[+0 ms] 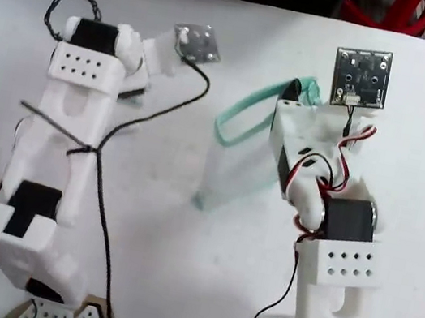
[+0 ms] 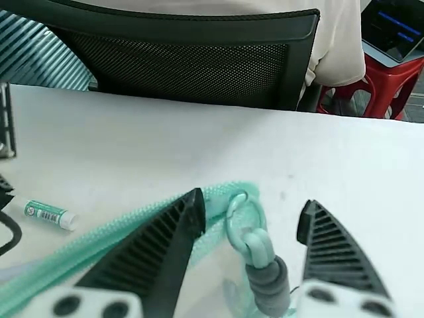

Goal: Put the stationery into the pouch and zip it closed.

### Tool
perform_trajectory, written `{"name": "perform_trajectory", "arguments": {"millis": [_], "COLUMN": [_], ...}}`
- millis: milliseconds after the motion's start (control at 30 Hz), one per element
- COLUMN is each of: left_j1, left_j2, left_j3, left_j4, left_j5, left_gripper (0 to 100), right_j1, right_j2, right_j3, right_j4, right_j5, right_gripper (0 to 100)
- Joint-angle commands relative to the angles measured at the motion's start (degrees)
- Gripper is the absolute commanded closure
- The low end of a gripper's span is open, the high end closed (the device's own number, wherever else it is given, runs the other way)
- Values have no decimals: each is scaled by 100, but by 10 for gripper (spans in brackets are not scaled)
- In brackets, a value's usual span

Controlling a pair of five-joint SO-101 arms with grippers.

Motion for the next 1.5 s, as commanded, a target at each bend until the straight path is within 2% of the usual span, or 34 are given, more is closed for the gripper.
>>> {"name": "perform_trajectory", "arguments": {"millis": [0,100,167,300,500,667,800,867,967,1033,1267,1367,1467], "left_j1": [-400,-567,-637,-734,-1112,-1288,-1332,-1323,-1174,-1068,-655,-664,-699], "left_j2": [426,1033,1385,1947,2369,2334,1710,1147,462,251,620,1068,1604], "left_j3": [484,809,879,835,466,422,422,431,440,431,396,97,-448], "left_j4": [-2215,-3420,-3815,-3903,-3868,-2910,-2382,-1811,-659,-158,-114,-264,-9], "left_j5": [923,1433,1231,642,484,-923,-774,-800,-1670,-1996,-1996,-1987,-2022], "left_gripper": [870,832,831,831,830,832,831,828,827,827,827,827,827], "right_j1": [-189,-189,-189,-198,-198,-198,-198,-198,-198,-198,-198,-198,-198], "right_j2": [136,136,136,136,171,171,171,171,171,171,171,171,171], "right_j3": [563,563,563,563,563,571,571,571,571,571,571,571,571], "right_j4": [92,92,92,92,66,66,66,66,75,75,84,84,84], "right_j5": [79,79,79,79,79,79,79,79,79,79,79,79,79], "right_gripper": [759,759,759,759,759,759,759,759,759,759,759,759,759]}}
